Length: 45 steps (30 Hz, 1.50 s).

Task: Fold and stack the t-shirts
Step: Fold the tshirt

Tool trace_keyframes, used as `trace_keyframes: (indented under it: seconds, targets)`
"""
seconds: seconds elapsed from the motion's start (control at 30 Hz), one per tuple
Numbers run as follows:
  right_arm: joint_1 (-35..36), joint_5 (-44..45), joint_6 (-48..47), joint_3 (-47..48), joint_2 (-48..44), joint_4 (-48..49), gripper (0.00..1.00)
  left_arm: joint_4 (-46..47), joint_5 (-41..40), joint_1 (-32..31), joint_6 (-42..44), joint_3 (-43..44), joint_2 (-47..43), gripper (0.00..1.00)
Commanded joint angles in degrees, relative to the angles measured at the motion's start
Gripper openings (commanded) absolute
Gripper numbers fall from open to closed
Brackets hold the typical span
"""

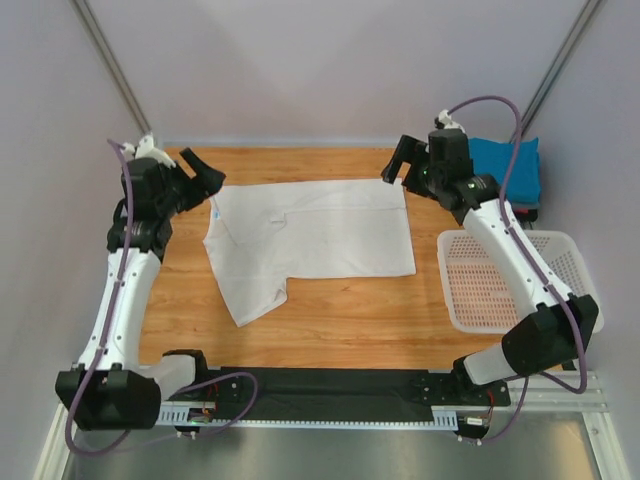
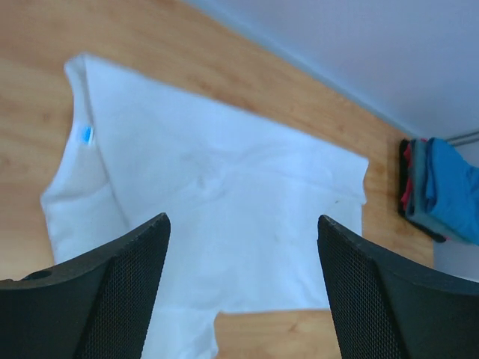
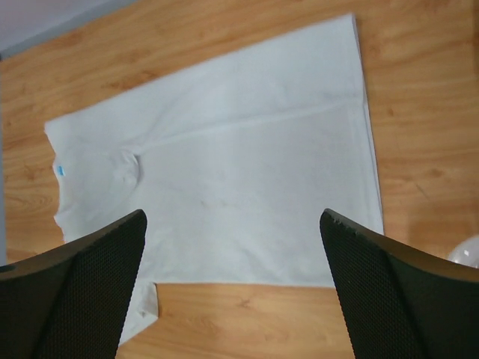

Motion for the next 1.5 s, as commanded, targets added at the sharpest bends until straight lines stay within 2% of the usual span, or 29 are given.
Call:
trace_keyframes:
  seconds: [0.0, 0.03, 0.2, 0.37, 0.57, 0.7, 0.83, 1.0, 1.1, 1.33, 1.47]
  targets:
    - [-0.02, -2.12, 6.2, -12.62, -2.4, 1.03, 1.0, -4.01, 0.01, 0.3, -7.52, -13.31, -6.55, 0.86]
    - [0.06, -2.12, 7.17, -14.76, -3.64, 1.12, 1.0, -5.93, -0.69, 0.39, -8.67, -15.77, -11.71, 0.86]
    - [0.59, -1.24, 11.39, -25.14, -9.62, 2.26, 1.0, -15.26, -6.32, 0.39, -12.98, -28.7, -25.46, 0.85]
    - [1.82, -0.72, 14.38, -28.58, -8.84, 2.53, 0.97, -19.31, -2.99, 0.13, -16.41, -39.41, -34.26, 0.8]
    - [6.65, 9.28, 18.07, -25.43, -3.66, -3.34, 0.96, -21.25, -4.39, -3.12, -16.76, -45.05, -35.32, 0.79]
    - [7.88, 15.8, 22.81, -24.09, -1.45, -9.77, 0.96, -20.45, -6.84, -5.76, -15.89, -44.71, -30.6, 0.76]
    - [7.97, 16.95, 25.72, -26.29, -1.45, -9.35, 0.92, -20.98, -8.34, -7.69, -15.62, -43.57, -26.72, 0.75]
    - [7.89, 15.46, 27.66, -26.21, 0.57, -8.29, 0.9, -21.43, -10.63, -9.19, -18.34, -44.79, -29.07, 0.71]
    - [7.89, 14.84, 27.66, -25.07, 2.59, -7.85, 0.88, -19.85, -9.15, -9.45, -20.09, -46.99, -29.43, 0.66]
    - [7.89, 15.54, 27.22, -23.74, 2.24, -6.88, 0.88, -21.24, -10.1, -10.42, -20.98, -49.19, -30.31, 0.65]
    - [7.89, 15.63, 26.69, -23.13, 3.11, -6.79, 0.88, -18.62, -8.09, -10.94, -21.86, -51.12, -30.14, 0.62]
